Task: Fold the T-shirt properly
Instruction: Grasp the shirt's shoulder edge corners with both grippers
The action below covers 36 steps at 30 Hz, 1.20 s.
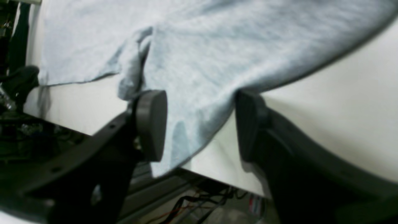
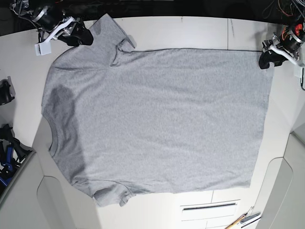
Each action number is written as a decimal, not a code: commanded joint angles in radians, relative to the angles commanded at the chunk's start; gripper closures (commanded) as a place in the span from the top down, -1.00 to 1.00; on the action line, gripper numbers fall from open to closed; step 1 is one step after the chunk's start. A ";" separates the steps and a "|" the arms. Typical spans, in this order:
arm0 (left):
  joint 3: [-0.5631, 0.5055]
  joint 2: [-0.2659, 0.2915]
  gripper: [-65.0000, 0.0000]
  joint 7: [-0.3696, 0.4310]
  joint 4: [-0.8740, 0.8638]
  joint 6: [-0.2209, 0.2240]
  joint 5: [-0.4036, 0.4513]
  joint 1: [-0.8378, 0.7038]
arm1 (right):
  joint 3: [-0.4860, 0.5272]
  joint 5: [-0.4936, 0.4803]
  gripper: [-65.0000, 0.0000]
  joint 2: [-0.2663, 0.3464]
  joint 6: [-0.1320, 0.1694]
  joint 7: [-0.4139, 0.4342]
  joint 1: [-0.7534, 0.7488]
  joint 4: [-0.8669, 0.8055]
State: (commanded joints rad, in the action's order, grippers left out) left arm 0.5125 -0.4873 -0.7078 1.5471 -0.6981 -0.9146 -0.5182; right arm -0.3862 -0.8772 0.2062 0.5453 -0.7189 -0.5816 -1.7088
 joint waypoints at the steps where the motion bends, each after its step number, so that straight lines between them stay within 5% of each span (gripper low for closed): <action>1: -0.014 0.000 0.30 0.000 0.000 0.000 0.008 0.003 | 0.004 0.002 0.07 -0.009 0.000 0.000 0.002 0.000; 8: -0.034 0.005 0.29 0.001 0.000 0.000 0.014 0.003 | 0.012 0.002 0.06 -0.047 0.000 0.005 0.008 0.000; 12: -0.034 0.005 0.26 0.001 0.000 0.000 0.014 0.003 | 0.012 0.006 -0.52 -0.047 0.002 0.012 0.029 0.000; 15: -0.034 0.005 -0.19 0.000 0.000 0.000 0.014 0.003 | 0.012 0.005 -0.94 -0.056 0.002 0.012 0.049 0.000; 19: -0.034 0.005 -1.00 0.000 0.000 0.000 0.014 0.003 | 0.012 0.005 -1.00 -0.060 0.010 0.012 0.057 0.000; 23: -0.032 0.005 -1.00 -0.001 0.000 0.000 0.014 0.003 | 0.010 -0.010 -1.00 -0.060 0.030 -0.010 0.057 -0.002; 29: 0.077 0.005 -1.00 -0.025 0.031 0.000 0.003 0.000 | -0.102 -0.216 -1.00 -0.053 0.046 -0.129 0.024 -0.006; 36: 0.125 0.005 -1.00 -0.166 0.056 0.000 -0.146 -0.001 | -0.182 -0.335 -1.00 -0.028 0.065 -0.184 -0.015 -0.008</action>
State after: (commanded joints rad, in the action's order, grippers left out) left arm 0.6373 -0.4824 -0.8738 1.6028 -0.6981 -1.0607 -0.5190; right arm -0.5682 -1.2118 0.1783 0.6106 -0.9028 -0.5968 -1.7168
